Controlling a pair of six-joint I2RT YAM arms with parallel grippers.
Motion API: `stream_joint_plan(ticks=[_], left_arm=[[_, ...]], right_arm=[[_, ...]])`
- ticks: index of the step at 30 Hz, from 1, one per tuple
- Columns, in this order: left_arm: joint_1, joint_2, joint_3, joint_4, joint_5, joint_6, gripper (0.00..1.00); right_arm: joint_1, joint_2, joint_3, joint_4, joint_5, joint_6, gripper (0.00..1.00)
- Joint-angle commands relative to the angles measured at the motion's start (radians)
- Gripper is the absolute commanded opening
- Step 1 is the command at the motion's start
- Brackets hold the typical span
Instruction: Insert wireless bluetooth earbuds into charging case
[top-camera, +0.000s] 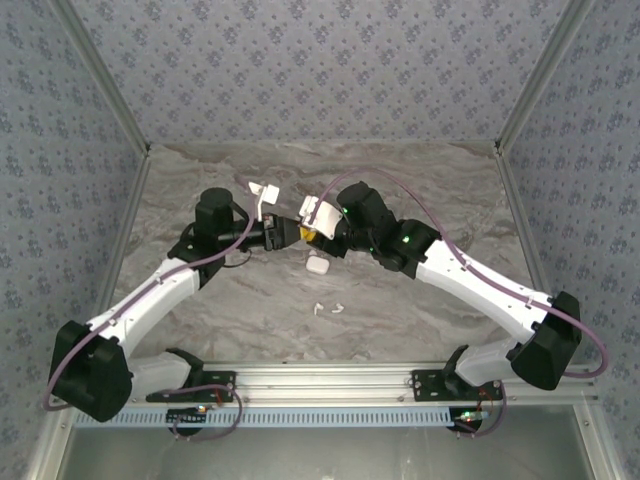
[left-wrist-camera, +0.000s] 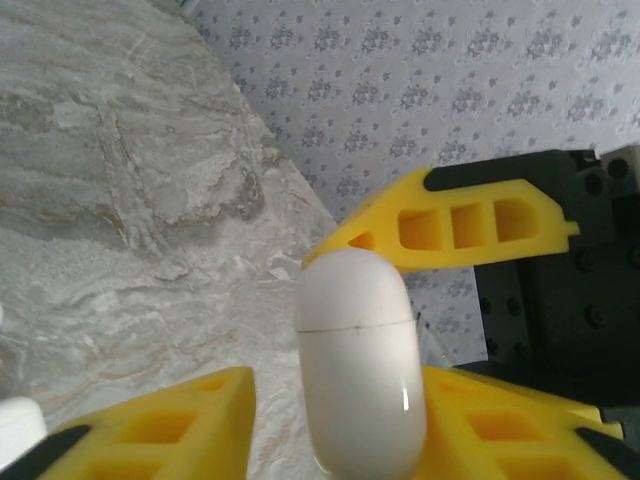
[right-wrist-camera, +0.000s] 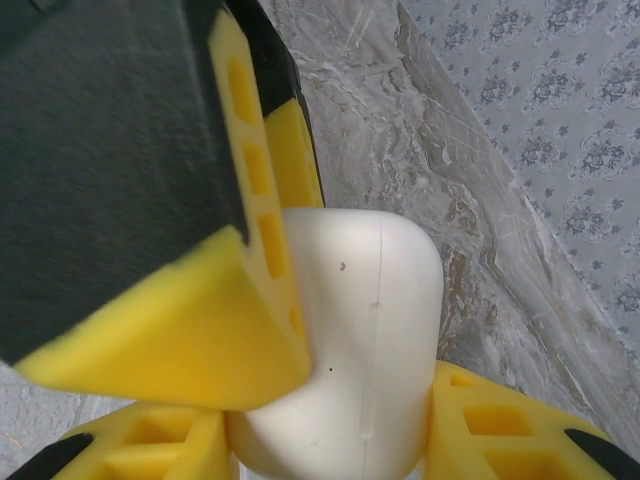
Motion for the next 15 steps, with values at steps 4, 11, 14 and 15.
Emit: stream_joint_plan(ticks=[4, 11, 14, 15], left_arm=[[-0.012, 0.006, 0.049, 0.036, 0.021, 0.019, 0.24], [-0.019, -0.085, 0.009, 0.011, -0.155, 0.098, 0.12], [-0.037, -0.129, -0.036, 0.063, -0.230, 0.139, 0.06], [-0.046, -0.138, -0.049, 0.086, -0.241, 0.154, 0.06]], right_arm=[[-0.013, -0.010, 0.042, -0.013, -0.019, 0.002, 0.40], [-0.138, -0.134, -0.025, 0.051, -0.281, 0.153, 0.77], [-0.238, -0.213, -0.120, 0.161, -0.447, 0.272, 0.93], [-0.269, -0.231, -0.137, 0.194, -0.489, 0.314, 0.96]])
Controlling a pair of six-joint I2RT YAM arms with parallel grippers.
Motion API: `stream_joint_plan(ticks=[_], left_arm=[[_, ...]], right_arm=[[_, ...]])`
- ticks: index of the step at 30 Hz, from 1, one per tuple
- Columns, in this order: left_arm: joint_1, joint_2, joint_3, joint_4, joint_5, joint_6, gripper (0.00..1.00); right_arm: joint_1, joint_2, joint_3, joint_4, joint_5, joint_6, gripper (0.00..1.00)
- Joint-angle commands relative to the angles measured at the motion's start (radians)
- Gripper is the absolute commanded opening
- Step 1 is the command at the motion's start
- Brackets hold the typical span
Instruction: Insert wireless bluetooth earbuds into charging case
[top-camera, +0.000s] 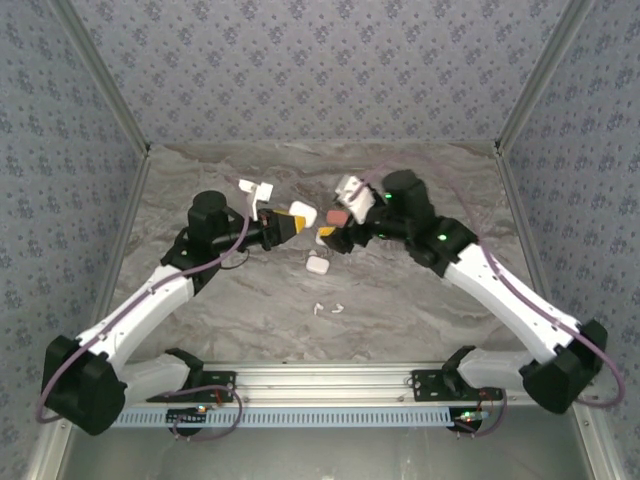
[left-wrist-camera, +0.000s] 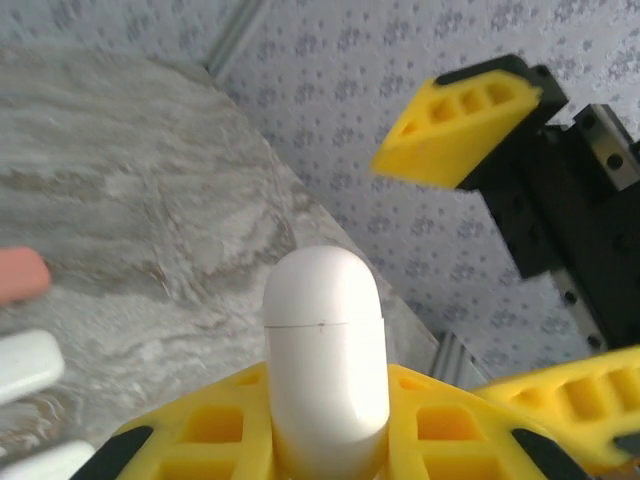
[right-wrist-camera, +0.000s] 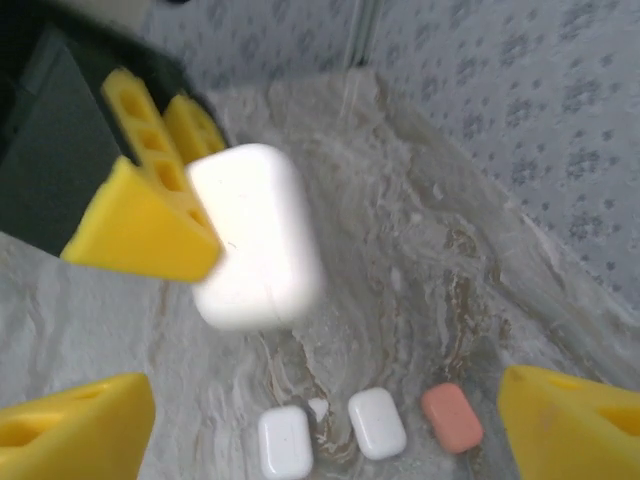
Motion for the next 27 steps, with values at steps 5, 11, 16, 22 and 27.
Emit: stream_joint_plan(ticks=[5, 11, 16, 22, 27], left_arm=[[-0.103, -0.078, -0.083, 0.172, -0.105, 0.203, 0.02], [-0.149, -0.076, -0.104, 0.245, -0.116, 0.253, 0.00], [-0.153, -0.072, -0.103, 0.251, -0.113, 0.253, 0.00], [-0.157, -0.070, -0.096, 0.245, -0.114, 0.253, 0.00], [-0.159, -0.070, -0.096, 0.243, -0.112, 0.254, 0.00]], right_arm=[[-0.149, -0.083, -0.088, 0.227, -0.375, 0.336, 1.00], [-0.127, -0.063, -0.090, 0.235, -0.392, 0.339, 1.00], [-0.107, -0.043, -0.107, 0.237, -0.377, 0.329, 1.00], [-0.078, -0.004, -0.104, 0.215, -0.321, 0.312, 1.00], [-0.074, 0.020, -0.089, 0.214, -0.270, 0.326, 0.98]])
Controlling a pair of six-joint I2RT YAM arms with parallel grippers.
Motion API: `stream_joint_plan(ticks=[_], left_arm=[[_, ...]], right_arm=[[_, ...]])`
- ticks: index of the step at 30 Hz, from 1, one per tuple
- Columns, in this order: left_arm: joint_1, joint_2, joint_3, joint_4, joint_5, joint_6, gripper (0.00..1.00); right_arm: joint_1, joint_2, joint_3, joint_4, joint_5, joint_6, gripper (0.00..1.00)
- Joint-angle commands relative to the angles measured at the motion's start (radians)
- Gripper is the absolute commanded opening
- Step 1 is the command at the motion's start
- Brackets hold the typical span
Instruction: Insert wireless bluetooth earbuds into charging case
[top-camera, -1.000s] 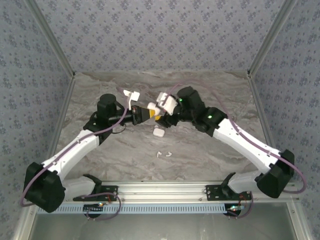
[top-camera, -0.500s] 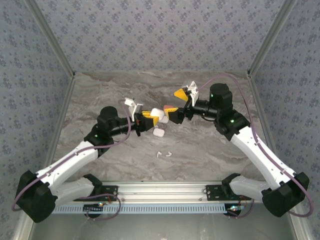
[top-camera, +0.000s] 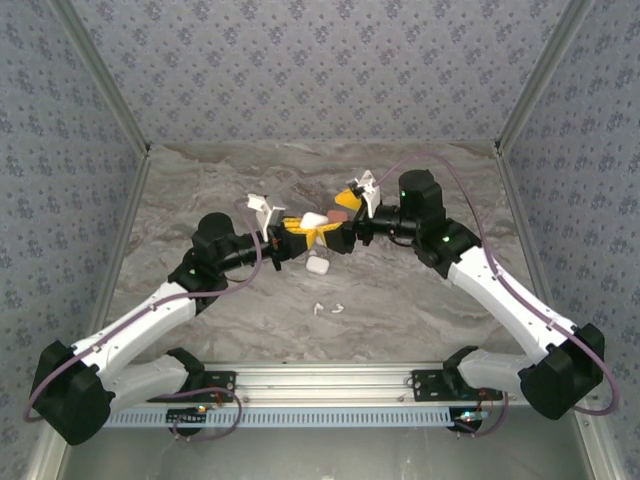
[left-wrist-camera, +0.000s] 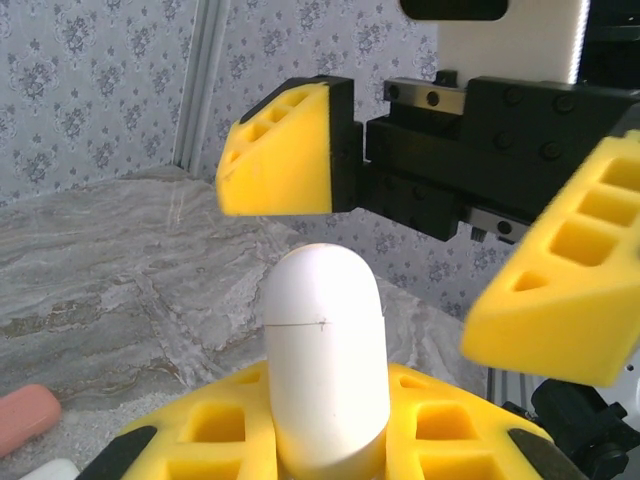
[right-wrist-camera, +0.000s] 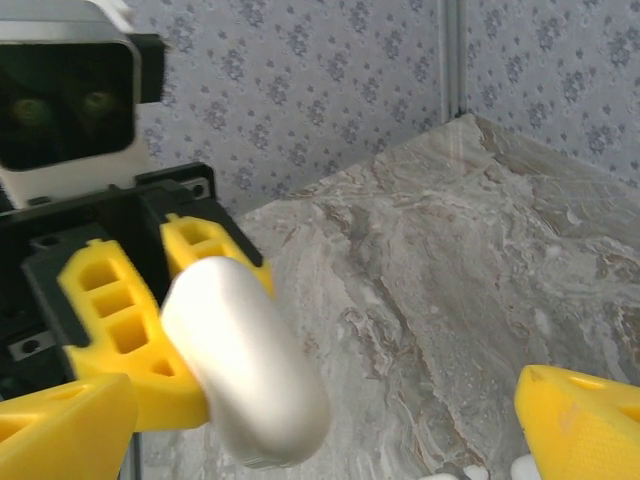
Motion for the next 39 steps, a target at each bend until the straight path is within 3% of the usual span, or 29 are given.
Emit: stream_joint_plan(ticks=[1, 13, 27, 34, 39], left_arm=[[-0.009, -0.010, 0.007, 0.043, -0.001, 0.020, 0.00], [-0.014, -0.008, 0.006, 0.035, 0.014, 0.035, 0.00], [-0.016, -0.010, 0.001, 0.014, 0.002, 0.051, 0.00], [-0.017, -0.053, -0.030, -0.032, -0.159, 0.078, 0.00], [-0.016, -0.106, -0.067, -0.080, -0.315, 0.102, 0.00]], right_arm=[[0.003, 0.009, 0.012, 0.000, 0.047, 0.018, 0.97], [-0.021, 0.026, 0.032, -0.009, 0.115, 0.040, 0.84], [-0.054, 0.031, 0.066, -0.036, 0.080, 0.059, 0.82], [-0.091, -0.048, 0.021, -0.101, 0.118, 0.056, 0.83], [-0.056, -0.019, -0.013, -0.220, 0.160, 0.066, 0.77]])
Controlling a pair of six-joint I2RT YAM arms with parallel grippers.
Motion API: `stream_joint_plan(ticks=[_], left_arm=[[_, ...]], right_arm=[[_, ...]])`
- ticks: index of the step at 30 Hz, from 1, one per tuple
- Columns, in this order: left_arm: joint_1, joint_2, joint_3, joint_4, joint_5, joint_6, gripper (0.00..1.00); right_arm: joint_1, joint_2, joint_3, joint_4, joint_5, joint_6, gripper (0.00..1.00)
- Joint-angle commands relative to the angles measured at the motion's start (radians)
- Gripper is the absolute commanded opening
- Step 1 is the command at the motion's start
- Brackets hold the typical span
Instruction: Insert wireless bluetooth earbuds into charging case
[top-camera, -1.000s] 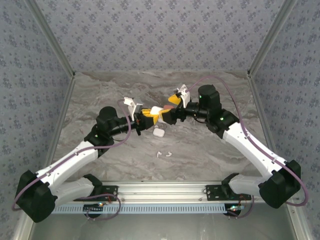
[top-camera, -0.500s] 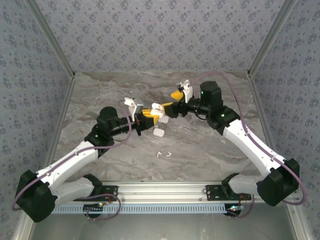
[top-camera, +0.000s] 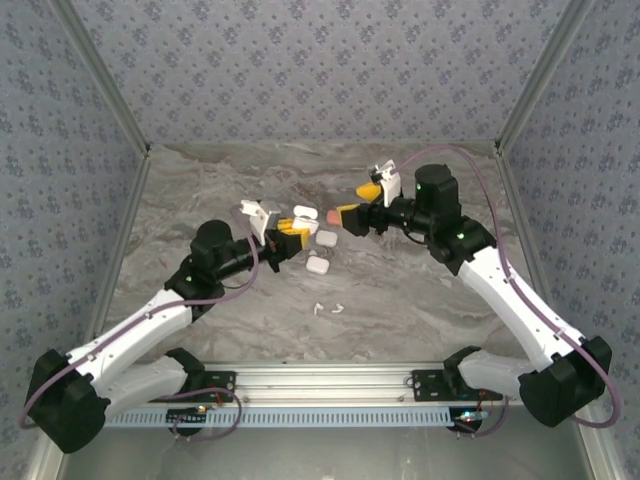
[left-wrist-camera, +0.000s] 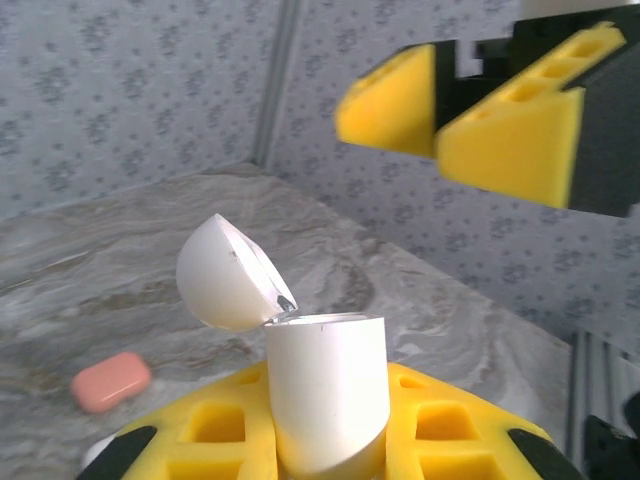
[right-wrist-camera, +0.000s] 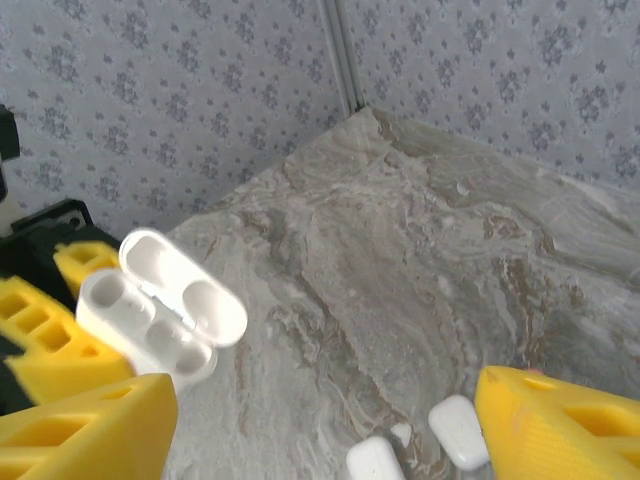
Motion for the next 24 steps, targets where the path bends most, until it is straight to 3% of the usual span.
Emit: stream_joint_plan(ticks=[1, 10, 24], left_arm=[[-0.005, -0.050, -0.015, -0.033, -0.145, 0.036, 0.00], [-0.002, -0.160, -0.084, -0.077, -0.346, 0.037, 0.00], [0.009, -0.212, -0.101, -0.110, -0.352, 0.016, 0.00]], right_arm=[[0.037, 0.030, -0.055, -0.121, 0.049, 0.022, 0.75], [0.240, 0.181, -0.184, -0.124, 0.161, 0.067, 0.63], [0.386, 0.539, -0.103, -0.116, 0.145, 0.025, 0.52]])
